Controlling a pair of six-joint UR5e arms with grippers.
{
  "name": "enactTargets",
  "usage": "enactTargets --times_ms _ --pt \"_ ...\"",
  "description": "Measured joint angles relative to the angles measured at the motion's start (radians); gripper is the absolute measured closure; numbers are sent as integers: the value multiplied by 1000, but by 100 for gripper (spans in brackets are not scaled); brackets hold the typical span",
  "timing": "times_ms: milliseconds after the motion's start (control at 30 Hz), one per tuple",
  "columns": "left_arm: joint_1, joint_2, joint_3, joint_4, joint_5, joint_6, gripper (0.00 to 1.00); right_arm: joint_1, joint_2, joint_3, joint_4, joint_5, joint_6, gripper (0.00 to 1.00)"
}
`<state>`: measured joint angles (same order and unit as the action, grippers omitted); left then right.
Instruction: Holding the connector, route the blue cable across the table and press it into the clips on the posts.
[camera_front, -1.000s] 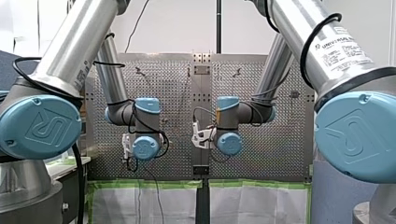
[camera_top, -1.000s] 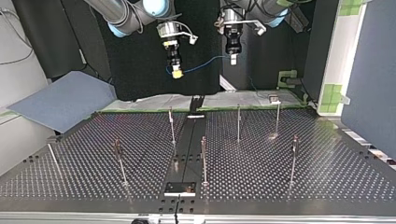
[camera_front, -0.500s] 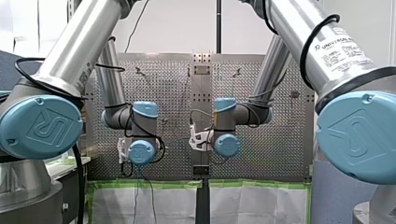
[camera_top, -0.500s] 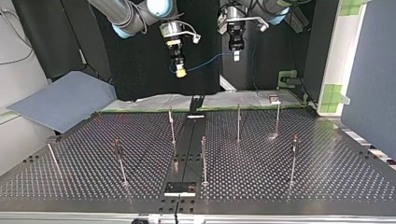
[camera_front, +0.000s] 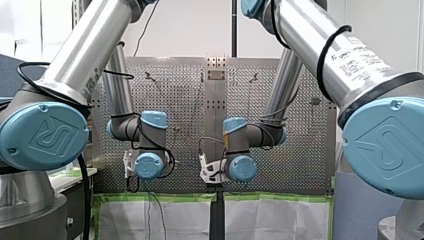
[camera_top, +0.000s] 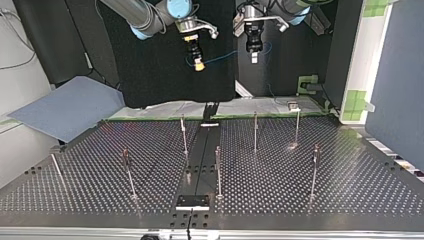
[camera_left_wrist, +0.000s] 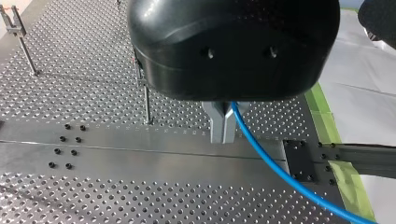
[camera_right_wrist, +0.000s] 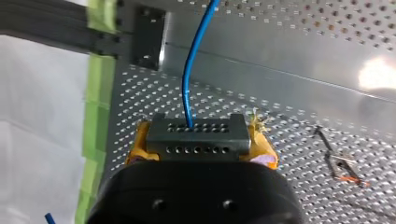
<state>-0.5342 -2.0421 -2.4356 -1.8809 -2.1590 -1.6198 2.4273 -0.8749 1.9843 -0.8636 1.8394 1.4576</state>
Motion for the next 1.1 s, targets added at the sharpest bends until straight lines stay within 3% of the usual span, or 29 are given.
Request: enactTargets --times_ms 267,433,700,867,1100 --pt "-6 9 -11 10 -10 0 100 0 -2 -8 25 8 2 100" --pt "-7 49 -51 -6 -26 -6 100 7 -37 -35 64 25 26 100" --pt "44 134 -70 -87 -79 -5 100 13 -116 -84 140 -39 83 100" --pt "65 183 -35 -136 -106 -39 100 13 -169 -135 193 -86 94 100" --pt "80 259 39 -212 -126 -74 100 15 -238 -187 258 -115 102 100"
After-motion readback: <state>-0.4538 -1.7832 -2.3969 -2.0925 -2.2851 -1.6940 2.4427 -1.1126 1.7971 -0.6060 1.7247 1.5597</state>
